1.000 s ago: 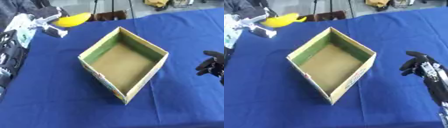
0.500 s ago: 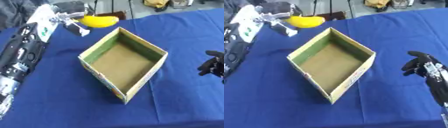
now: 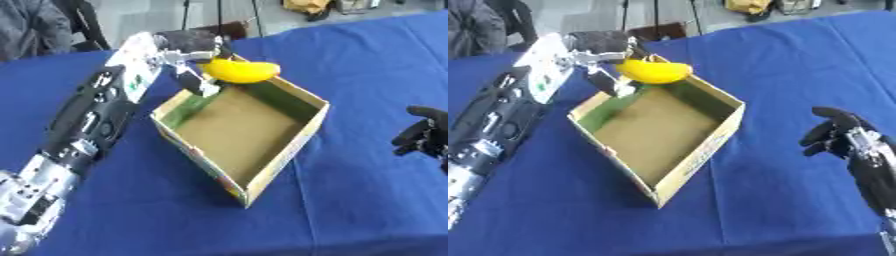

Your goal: Pick up objects on the table and place them in the box.

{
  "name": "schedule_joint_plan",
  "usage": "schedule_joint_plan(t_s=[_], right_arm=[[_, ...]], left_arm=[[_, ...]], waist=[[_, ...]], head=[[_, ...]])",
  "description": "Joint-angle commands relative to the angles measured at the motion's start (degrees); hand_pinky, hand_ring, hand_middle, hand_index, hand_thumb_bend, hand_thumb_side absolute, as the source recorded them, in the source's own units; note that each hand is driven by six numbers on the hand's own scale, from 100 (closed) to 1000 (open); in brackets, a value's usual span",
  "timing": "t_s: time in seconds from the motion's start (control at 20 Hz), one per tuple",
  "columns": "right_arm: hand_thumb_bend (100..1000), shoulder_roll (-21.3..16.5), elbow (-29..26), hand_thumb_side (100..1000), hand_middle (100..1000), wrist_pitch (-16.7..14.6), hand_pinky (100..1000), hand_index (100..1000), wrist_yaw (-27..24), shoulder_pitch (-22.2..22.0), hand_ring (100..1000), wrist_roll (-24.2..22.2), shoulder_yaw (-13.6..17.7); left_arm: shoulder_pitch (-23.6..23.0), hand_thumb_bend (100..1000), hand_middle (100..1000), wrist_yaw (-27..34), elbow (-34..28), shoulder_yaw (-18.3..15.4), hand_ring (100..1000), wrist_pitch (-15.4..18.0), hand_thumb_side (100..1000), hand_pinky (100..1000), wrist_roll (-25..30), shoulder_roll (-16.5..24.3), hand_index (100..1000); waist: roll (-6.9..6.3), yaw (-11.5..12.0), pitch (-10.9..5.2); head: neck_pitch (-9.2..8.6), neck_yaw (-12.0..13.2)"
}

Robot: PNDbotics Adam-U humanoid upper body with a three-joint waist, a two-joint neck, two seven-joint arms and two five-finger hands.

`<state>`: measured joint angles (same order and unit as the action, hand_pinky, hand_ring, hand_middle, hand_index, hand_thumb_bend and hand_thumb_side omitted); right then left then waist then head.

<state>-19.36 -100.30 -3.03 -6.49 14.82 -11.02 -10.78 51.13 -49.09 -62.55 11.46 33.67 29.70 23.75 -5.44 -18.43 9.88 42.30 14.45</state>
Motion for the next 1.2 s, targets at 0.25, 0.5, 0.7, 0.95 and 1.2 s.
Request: schedule_joint_plan(t_s=[0.25, 0.5, 0.7, 0.95, 1.2], right_arm=[[100, -0.04, -0.39, 936, 531, -0.06, 559, 845, -0.1, 0.58, 613, -0.56, -0.19], [100, 0.0, -0.35, 939, 531, -0.05, 560, 843, -0.09, 0.61, 613, -0.61, -0.18], [100, 0.0, -0.28, 940, 530, -0.05, 560, 832, -0.02, 0.52, 614, -0.7, -0.18], [100, -0.06, -0.26, 932, 530, -0.12, 561, 837, -0.03, 0.45, 614, -0.53, 0.03], [100, -0.02, -0.22, 920, 530, -0.21, 561, 837, -0.07, 0.13, 614, -0.08, 0.62]], left_arm=[[-0.48, 100, 581, -0.07, 1.47, 1.11, 597, 4.98, 461, 638, 6.08, -1.22, 751], [-1.2, 444, 676, -0.2, 2.24, 2.21, 678, 7.97, 820, 690, 10.37, -1.48, 804], [-1.51, 598, 711, 0.41, 2.41, 2.54, 707, 10.31, 974, 709, 14.37, -1.3, 820], [-1.71, 508, 693, 4.21, -0.04, 1.11, 682, 9.86, 965, 689, 13.74, 0.07, 802], [-4.11, 394, 685, 12.49, -10.3, -2.22, 665, 5.91, 856, 679, 8.03, 4.99, 803]], waist=[[0.23, -0.31, -0.5], [0.17, -0.34, -0.44], [0.21, -0.18, -0.41], [0.52, 0.53, -0.4], [0.9, 2.13, -0.77]], head=[[-0.17, -0.16], [-0.17, -0.28], [-0.22, -0.39], [-0.24, -0.93], [-0.54, -2.04]])
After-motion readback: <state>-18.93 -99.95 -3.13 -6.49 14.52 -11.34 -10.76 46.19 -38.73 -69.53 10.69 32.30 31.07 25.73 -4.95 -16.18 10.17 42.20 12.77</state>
